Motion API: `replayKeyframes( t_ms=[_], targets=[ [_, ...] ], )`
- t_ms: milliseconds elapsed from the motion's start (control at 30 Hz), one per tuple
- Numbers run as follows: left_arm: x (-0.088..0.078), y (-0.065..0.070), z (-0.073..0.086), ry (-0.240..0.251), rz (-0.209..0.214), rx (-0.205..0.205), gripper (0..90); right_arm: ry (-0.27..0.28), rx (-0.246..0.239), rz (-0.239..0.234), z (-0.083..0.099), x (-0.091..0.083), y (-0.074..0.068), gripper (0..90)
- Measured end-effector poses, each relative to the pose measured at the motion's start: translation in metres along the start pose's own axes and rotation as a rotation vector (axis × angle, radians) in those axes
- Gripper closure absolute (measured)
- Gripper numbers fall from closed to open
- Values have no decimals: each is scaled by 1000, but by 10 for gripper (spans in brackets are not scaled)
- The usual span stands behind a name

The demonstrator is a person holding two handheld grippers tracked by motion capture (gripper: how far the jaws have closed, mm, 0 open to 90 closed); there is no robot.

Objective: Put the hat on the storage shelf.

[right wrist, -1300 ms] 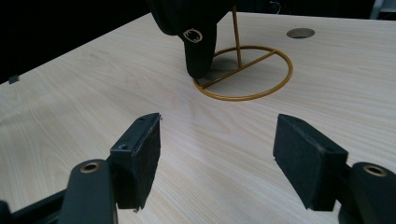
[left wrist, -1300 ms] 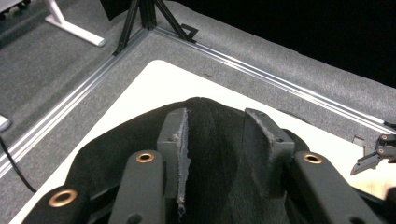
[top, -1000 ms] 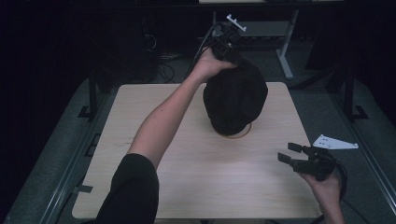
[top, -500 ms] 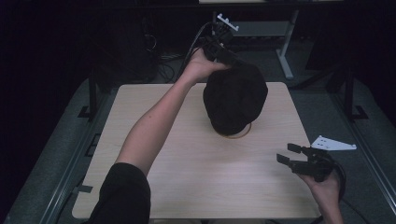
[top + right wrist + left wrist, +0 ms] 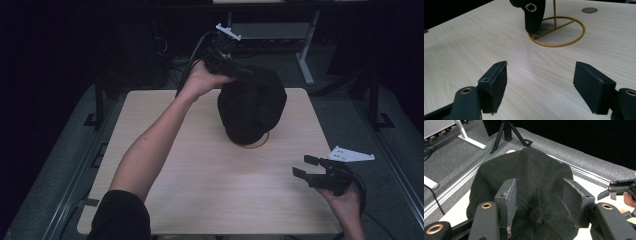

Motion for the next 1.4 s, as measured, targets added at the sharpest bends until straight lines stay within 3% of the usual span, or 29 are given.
replayKeyframes(
  t_ms=[167, 533, 1100, 1400],
  targets=[
    [-8, 1, 11, 7, -2, -4, 446, -1, -15, -10, -1, 2, -5, 258],
    [-28, 3, 34, 34, -14, -30, 428, 20, 16, -27, -5, 8, -9, 246],
    [-50, 5, 67, 55, -9, -45, 402, 4, 1, -10, -5, 16, -15, 245],
    [-61, 4, 79, 63, -17, -32, 398, -11, -15, -6, -6, 21, -18, 244]
  ],
)
Point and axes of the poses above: each handheld gripper's, and its own axes: x roughly forward along the jaws, z roughly out of its underside, y roughly to its right, the point moved 6 cm from there along x, roughly forward along the jaws
